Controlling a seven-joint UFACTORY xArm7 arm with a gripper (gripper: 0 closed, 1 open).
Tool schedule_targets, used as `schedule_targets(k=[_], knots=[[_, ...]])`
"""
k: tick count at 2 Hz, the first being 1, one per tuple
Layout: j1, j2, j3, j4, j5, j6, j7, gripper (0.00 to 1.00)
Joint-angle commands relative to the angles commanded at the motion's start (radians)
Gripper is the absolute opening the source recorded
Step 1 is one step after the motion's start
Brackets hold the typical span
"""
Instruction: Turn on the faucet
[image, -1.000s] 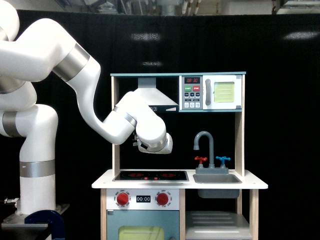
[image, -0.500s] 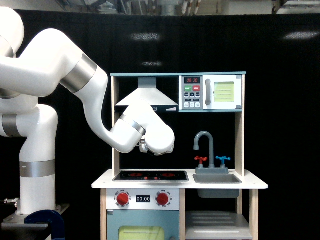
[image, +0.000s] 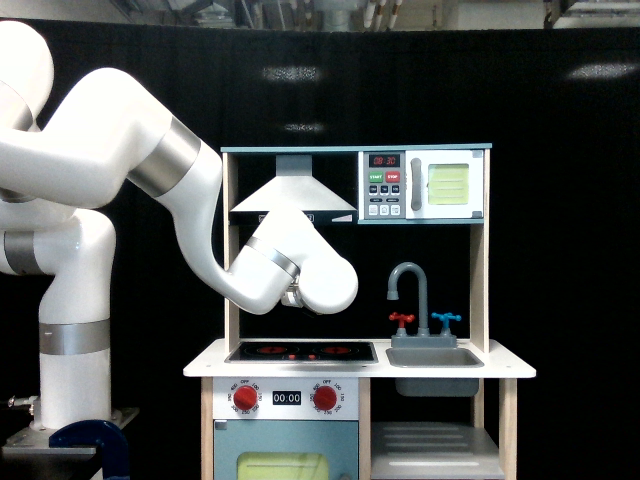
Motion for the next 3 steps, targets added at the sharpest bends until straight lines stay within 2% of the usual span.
schedule_targets(k=[1, 2, 3], knots=[[-0.039, -0.024, 0.078, -0.029, -0.003, -0.028, 0.058, 1.0], [0.031, -0.096, 0.119, -0.061, -0.005, -0.162, 0.107, 1.0], [0.155, -0.175, 0.122, -0.091, -0.003, -0.332, 0.123, 1.0]])
